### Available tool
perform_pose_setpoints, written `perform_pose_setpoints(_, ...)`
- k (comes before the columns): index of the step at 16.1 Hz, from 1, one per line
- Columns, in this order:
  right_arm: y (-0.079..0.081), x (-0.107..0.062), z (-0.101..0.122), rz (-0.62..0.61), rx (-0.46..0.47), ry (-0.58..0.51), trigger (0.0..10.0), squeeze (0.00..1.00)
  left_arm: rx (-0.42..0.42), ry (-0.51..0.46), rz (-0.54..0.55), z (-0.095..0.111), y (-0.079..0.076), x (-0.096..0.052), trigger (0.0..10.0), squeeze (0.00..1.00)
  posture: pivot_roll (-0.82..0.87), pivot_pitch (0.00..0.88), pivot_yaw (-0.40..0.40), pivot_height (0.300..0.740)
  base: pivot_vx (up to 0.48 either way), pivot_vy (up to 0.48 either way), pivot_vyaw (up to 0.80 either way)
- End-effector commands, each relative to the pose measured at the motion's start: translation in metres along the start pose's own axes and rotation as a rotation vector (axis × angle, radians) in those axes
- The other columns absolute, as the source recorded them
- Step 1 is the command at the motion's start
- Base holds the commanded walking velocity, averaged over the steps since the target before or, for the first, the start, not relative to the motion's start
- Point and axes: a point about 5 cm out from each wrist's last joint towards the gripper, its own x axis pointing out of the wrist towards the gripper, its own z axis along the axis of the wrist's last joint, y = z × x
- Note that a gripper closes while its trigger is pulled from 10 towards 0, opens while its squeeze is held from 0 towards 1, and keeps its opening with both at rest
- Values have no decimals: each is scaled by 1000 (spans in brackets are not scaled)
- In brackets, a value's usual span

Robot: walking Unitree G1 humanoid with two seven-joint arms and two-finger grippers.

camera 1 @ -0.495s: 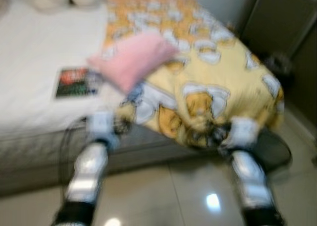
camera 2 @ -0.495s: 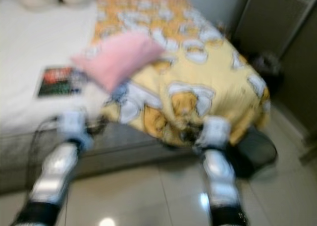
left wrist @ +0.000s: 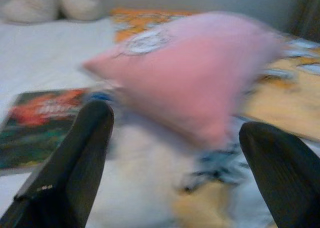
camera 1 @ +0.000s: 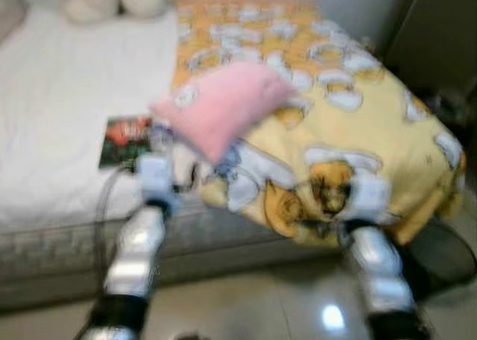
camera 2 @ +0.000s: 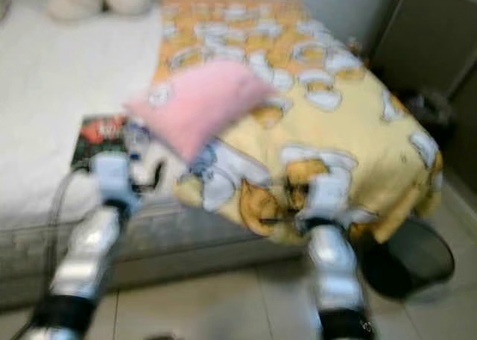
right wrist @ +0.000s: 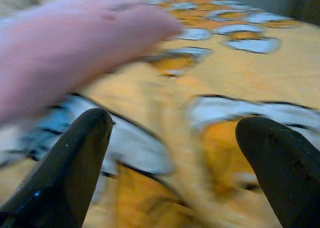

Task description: Clean up the room

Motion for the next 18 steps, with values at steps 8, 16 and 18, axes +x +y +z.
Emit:
perform_pose_setpoints(8,-12,4,9,-37,-16,-23,10000,0,69,-52,-86,21,-24,14,10000,0,-43,0,-4,740,466,0,0)
perform_pose_setpoints(16,-11,15,40,-25,-68,-117,10000,0,32,-57,-59,20,-23,14,10000,0,-49,0,2,740,153,-74,213)
perform_pose_setpoints(18,-9,24,58,-22,-46,-161,10000,0,38,-56,-51,20,-21,13,10000,0,-42,0,4,740,0,0,0)
